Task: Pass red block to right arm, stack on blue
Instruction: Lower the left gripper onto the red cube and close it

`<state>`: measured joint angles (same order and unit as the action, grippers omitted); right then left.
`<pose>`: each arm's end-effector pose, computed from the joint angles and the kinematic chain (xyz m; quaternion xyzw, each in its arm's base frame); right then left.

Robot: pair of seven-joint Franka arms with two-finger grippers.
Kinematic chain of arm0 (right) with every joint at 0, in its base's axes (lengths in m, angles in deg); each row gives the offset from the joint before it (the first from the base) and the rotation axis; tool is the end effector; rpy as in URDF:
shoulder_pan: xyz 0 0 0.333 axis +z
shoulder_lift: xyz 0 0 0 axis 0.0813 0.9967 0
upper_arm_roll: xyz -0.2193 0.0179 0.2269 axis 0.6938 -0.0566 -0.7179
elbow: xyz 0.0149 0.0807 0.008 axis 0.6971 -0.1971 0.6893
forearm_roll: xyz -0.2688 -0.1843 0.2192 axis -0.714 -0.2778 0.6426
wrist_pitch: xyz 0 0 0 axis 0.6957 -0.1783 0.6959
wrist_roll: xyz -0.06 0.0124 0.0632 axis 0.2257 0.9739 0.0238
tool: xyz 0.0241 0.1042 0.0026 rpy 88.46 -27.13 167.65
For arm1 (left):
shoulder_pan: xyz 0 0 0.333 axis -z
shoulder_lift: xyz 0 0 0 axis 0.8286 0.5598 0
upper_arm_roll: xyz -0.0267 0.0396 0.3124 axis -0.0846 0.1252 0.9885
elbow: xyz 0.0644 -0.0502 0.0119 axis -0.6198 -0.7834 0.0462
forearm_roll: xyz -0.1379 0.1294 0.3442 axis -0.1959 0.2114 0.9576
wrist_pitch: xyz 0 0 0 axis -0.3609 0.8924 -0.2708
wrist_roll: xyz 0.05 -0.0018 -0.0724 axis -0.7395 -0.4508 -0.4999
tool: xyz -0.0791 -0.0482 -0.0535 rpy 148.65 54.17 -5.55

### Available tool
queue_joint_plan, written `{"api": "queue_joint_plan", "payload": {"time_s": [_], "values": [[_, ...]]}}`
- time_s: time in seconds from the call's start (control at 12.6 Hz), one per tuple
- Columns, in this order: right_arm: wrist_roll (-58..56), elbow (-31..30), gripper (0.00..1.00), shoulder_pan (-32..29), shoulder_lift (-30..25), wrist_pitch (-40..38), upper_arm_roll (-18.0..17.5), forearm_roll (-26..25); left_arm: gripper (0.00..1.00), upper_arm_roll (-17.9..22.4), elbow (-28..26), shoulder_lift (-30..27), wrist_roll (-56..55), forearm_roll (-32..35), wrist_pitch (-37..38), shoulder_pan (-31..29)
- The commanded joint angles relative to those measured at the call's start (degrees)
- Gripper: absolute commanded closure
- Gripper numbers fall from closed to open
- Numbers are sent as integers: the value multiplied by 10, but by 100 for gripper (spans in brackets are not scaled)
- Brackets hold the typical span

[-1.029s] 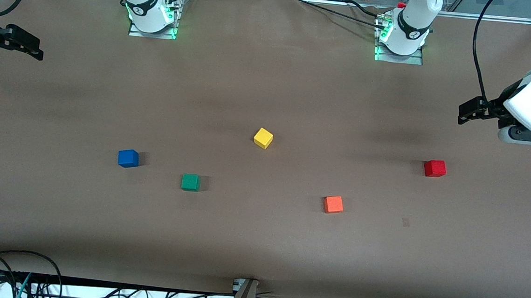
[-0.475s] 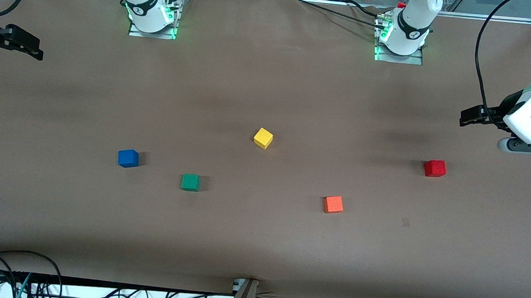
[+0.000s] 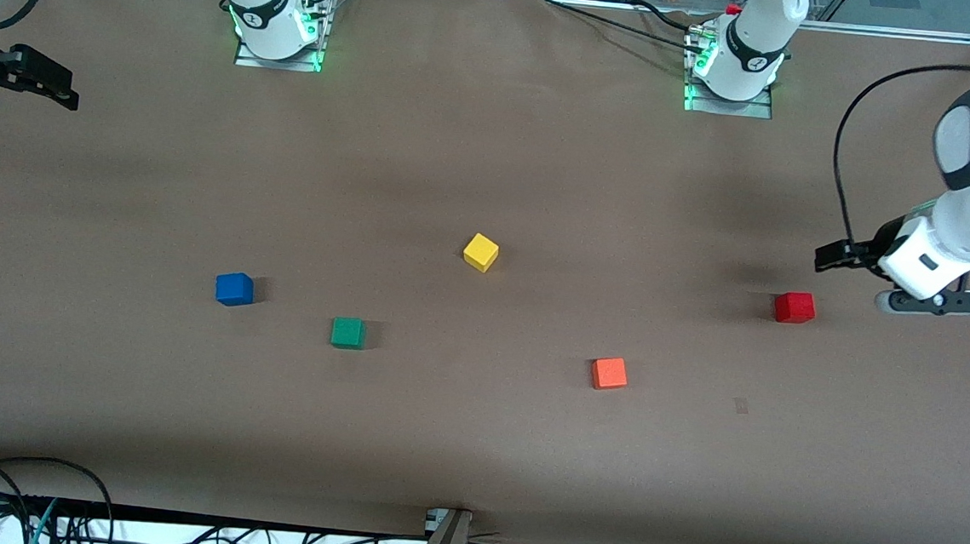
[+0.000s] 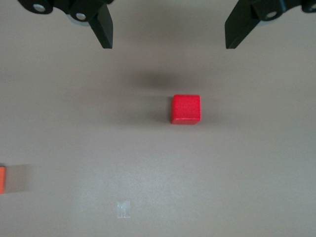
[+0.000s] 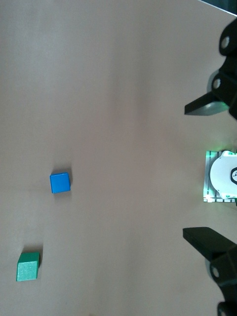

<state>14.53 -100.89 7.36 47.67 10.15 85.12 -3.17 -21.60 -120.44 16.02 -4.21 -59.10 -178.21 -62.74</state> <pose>0.5465 -0.0078 0.6417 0.9962 0.0296 -0.0802 0.0159 0.5726 0.0326 0.4034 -0.9980 -0.0355 0.0512 0.0084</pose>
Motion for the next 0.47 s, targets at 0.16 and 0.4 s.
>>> {"api": "queue_joint_plan", "payload": {"time_s": [0.16,0.4], "values": [[-7,7,0,-5,1,-1,-2,-3,0,-4,-116,5,11,51,-153,-10],[-7,7,0,-4,1,-1,-3,-3,0,-4,-160,28,15,51,-229,-22]]}}
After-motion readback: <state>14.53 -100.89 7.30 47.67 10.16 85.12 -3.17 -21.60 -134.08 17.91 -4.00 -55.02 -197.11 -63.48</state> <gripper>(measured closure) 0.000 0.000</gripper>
